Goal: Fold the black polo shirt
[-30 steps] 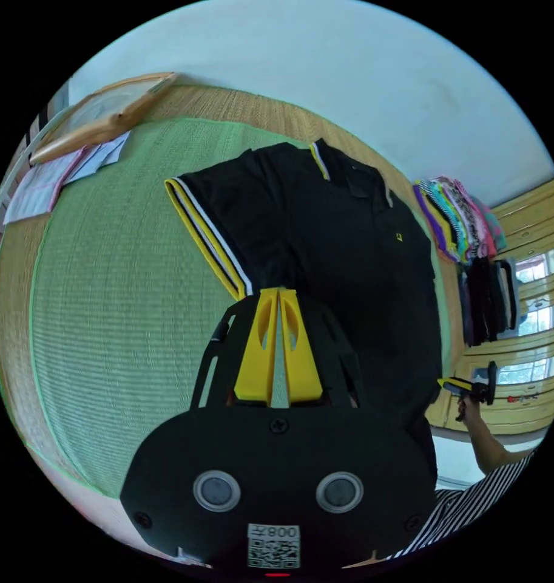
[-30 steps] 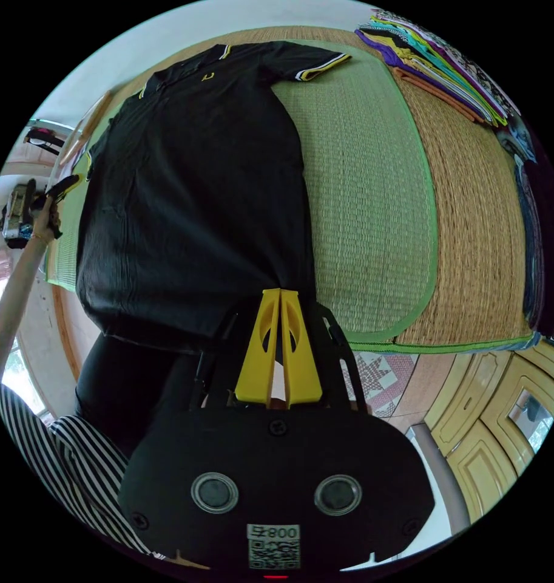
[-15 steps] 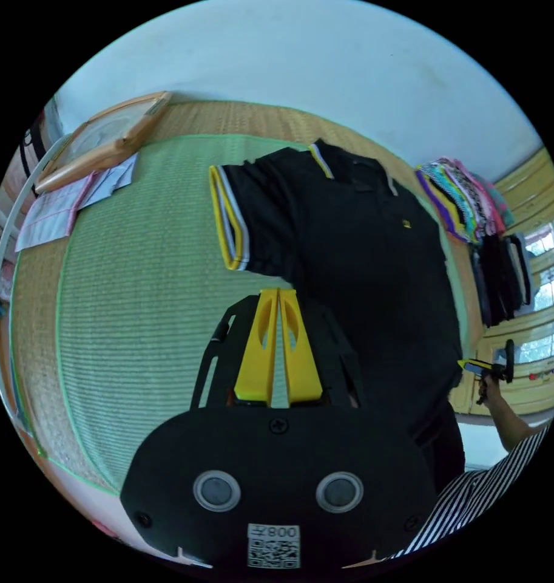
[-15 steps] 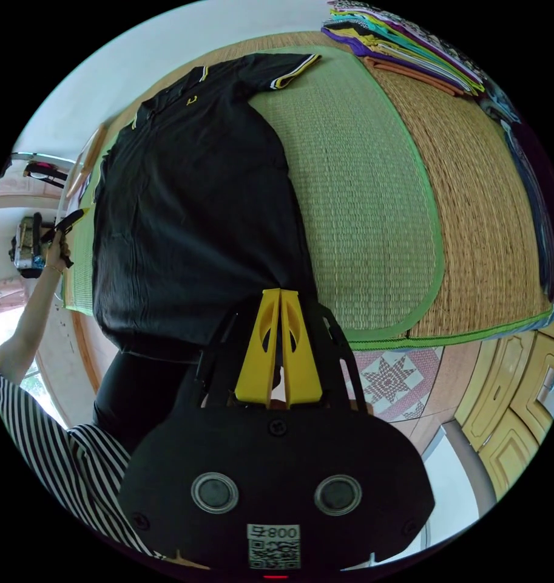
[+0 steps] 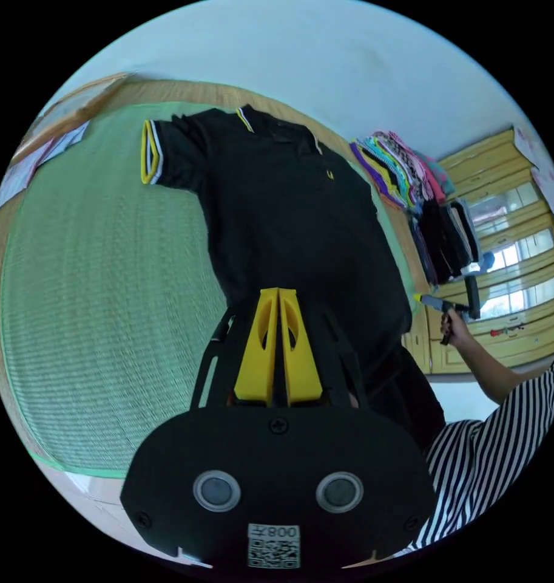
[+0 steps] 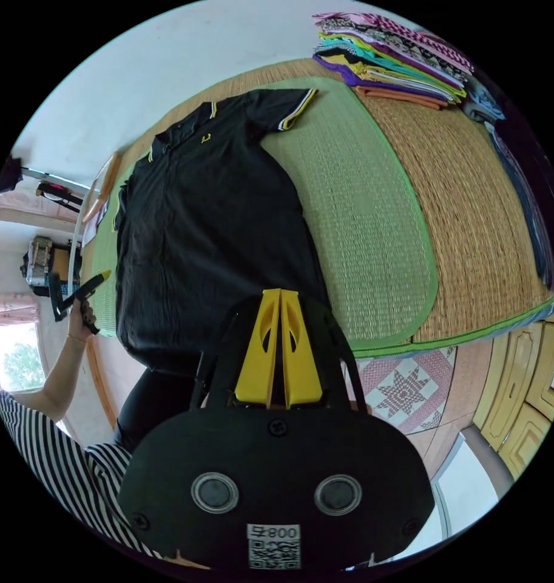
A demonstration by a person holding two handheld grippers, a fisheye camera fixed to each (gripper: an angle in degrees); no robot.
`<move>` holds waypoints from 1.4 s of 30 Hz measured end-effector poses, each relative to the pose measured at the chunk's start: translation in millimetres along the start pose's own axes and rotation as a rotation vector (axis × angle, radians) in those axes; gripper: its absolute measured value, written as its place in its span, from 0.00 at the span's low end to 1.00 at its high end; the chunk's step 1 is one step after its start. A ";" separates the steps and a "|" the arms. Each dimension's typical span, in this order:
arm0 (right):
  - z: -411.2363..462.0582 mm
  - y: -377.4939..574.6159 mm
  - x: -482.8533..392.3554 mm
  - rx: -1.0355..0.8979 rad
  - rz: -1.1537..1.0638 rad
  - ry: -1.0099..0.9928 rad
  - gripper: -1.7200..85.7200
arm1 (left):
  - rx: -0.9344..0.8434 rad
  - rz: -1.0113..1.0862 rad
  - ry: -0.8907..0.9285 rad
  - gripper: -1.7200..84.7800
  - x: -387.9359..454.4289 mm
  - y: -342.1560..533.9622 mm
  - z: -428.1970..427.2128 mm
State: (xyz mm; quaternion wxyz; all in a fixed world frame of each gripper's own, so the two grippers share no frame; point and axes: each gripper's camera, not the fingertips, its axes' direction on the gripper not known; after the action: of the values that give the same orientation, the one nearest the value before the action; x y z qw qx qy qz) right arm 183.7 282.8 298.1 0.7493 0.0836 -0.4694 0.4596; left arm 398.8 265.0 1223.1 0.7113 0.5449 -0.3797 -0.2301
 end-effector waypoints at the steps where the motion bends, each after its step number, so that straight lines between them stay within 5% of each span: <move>1: 11.0 -1.5 -0.4 -0.027 0.002 -0.017 0.02 | -0.024 -0.003 -0.001 0.02 1.3 2.3 5.6; 19: 59.8 43.8 14.0 -0.104 0.063 -0.084 0.02 | -0.147 0.088 -0.117 0.02 34.1 -17.4 60.0; 31: 40.6 0.5 9.6 0.108 0.000 -0.153 0.02 | -0.046 0.062 0.152 0.02 29.5 -56.8 82.8; 42: 64.1 -87.6 39.0 0.344 0.034 -0.117 0.09 | -0.088 0.276 0.303 0.06 115.5 -210.1 186.8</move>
State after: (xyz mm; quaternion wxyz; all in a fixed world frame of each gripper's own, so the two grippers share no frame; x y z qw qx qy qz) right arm 216.1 221.6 390.3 0.6875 0.2293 -0.4278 0.5401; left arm 339.2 4.1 1079.0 0.8081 0.4845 -0.3291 -0.0624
